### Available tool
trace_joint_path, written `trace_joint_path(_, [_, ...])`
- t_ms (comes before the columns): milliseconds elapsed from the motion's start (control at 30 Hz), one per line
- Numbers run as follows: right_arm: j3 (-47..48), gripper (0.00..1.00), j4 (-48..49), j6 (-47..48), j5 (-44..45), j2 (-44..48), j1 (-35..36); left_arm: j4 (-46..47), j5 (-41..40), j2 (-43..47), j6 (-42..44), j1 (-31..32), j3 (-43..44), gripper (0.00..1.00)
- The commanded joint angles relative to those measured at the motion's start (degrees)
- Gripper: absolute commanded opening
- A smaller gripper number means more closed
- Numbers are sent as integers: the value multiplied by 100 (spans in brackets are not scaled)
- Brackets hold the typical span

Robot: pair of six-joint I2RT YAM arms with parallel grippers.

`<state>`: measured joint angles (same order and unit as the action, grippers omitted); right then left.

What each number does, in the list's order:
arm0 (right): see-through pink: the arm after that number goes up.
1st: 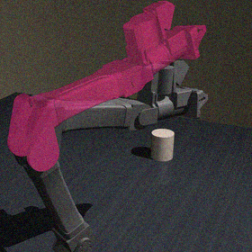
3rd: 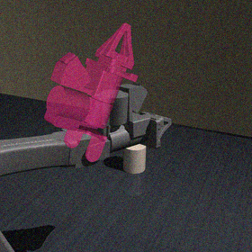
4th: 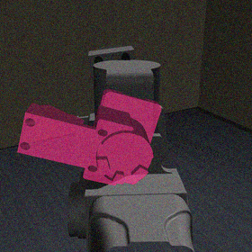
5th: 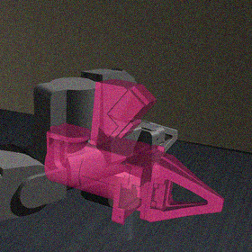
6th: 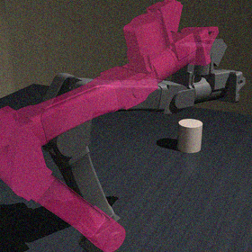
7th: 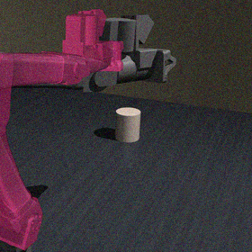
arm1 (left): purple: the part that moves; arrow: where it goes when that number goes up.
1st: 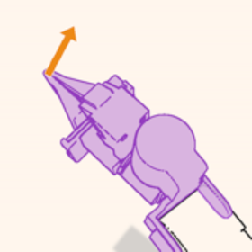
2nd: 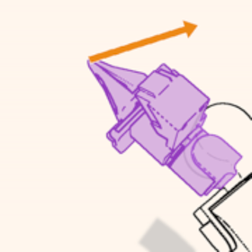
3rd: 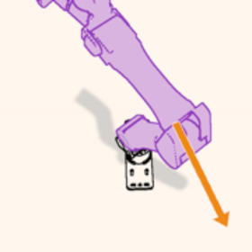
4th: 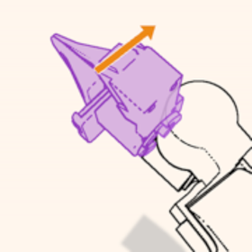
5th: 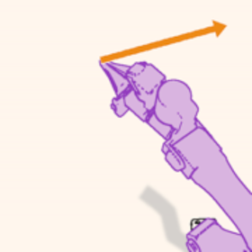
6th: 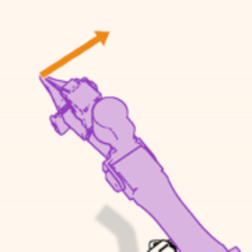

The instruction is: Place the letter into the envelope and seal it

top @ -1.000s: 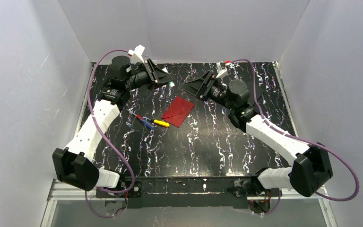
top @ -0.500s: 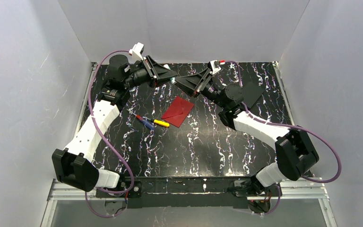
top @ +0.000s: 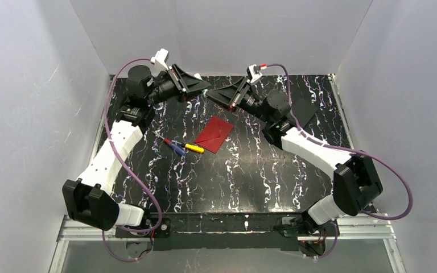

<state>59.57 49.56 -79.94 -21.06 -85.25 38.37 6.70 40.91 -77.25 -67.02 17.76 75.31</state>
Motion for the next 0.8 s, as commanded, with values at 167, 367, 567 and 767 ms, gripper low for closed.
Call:
trace_joint_path(167, [1690, 8, -4839, 4352, 718, -346, 421, -2183, -1372, 71, 1640, 45, 122, 0])
trace_joint_path(367, [2182, 6, -6325, 6341, 2860, -934, 943, -3164, -1680, -449, 1813, 45, 314, 0])
trace_joint_path(567, [2750, 10, -6944, 6941, 4294, -1220, 1370, -3825, -1507, -780, 1917, 39, 832, 0])
trace_joint_path(767, [2035, 69, -5829, 5636, 1988, -253, 890, -2947, -883, -490, 2102, -61, 595, 0])
